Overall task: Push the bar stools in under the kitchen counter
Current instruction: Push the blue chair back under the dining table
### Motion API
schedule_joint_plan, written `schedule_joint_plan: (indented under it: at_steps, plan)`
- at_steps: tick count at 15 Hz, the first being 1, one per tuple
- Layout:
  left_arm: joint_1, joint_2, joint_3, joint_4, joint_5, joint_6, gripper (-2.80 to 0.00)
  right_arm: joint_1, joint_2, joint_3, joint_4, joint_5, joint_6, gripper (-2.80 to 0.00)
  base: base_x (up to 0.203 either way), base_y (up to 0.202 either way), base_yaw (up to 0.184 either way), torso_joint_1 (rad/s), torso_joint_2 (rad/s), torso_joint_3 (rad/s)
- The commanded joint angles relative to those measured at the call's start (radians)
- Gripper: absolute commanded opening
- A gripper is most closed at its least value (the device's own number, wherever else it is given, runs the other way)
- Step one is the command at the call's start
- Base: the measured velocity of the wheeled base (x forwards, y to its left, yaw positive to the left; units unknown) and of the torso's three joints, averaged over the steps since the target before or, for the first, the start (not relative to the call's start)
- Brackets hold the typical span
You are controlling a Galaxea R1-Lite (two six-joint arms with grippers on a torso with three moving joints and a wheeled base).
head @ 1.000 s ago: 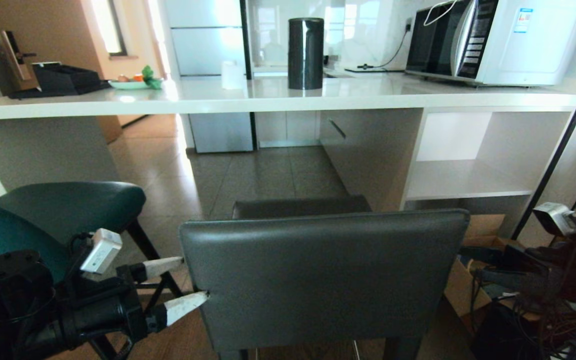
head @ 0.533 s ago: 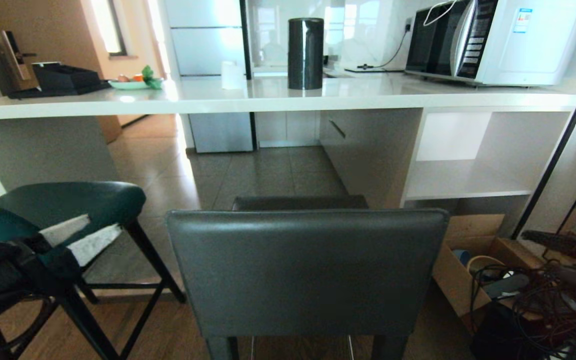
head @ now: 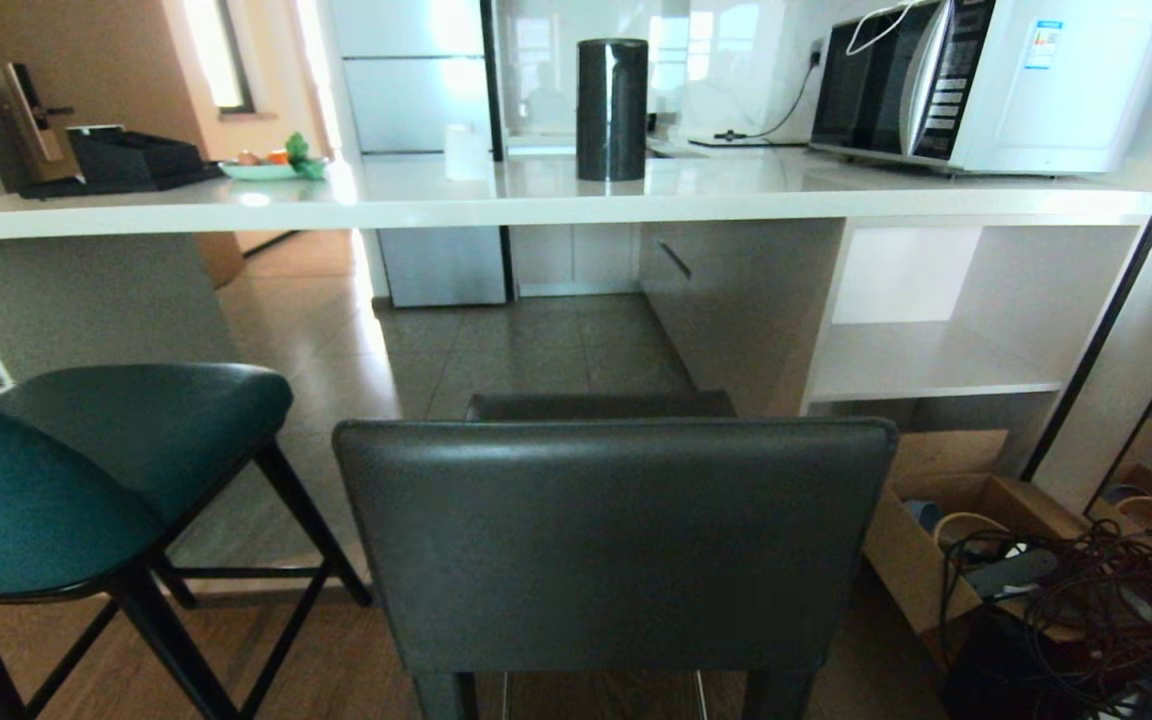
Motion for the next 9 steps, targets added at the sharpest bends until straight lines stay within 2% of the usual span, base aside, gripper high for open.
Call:
schedule_joint_plan:
  at_steps: [1, 2, 3, 4, 5, 6, 9]
  plan:
    - [0.037, -0.149, -0.147, 0.077, -0.018, -0.24, 0.0, 0.001, -0.122, -0.135, -0.007, -0.026, 0.342, 0.0, 0.0, 0.0, 0.0, 0.0, 0.0, 0.0]
    - [0.036, -0.187, -0.222, 0.124, -0.037, -0.436, 0.0, 0.008, -0.152, -0.203, -0.007, -0.036, 0.479, 0.0, 0.0, 0.0, 0.0, 0.0, 0.0, 0.0]
    - [0.034, -0.225, -0.275, 0.158, -0.091, -0.599, 0.0, 0.041, -0.176, -0.241, -0.007, -0.042, 0.555, 0.0, 0.0, 0.0, 0.0, 0.0, 0.0, 0.0]
    - [0.026, -0.257, -0.307, 0.182, -0.22, -0.703, 0.0, 0.109, -0.191, -0.253, -0.007, -0.045, 0.578, 0.0, 0.0, 0.0, 0.0, 0.0, 0.0, 0.0]
    - [-0.002, -0.276, -0.322, 0.196, -0.342, -0.73, 0.0, 0.193, -0.207, -0.263, -0.007, -0.047, 0.603, 0.0, 0.0, 0.0, 0.0, 0.0, 0.0, 0.0]
    - [-0.066, -0.285, -0.33, 0.202, -0.389, -0.743, 0.0, 0.28, -0.228, -0.274, -0.007, -0.048, 0.643, 0.0, 0.0, 0.0, 0.0, 0.0, 0.0, 0.0]
    - [-0.381, -0.339, -0.355, 0.22, -0.465, -0.834, 0.0, 0.547, -0.332, -0.293, -0.007, -0.037, 0.75, 0.0, 0.0, 0.0, 0.0, 0.0, 0.0, 0.0]
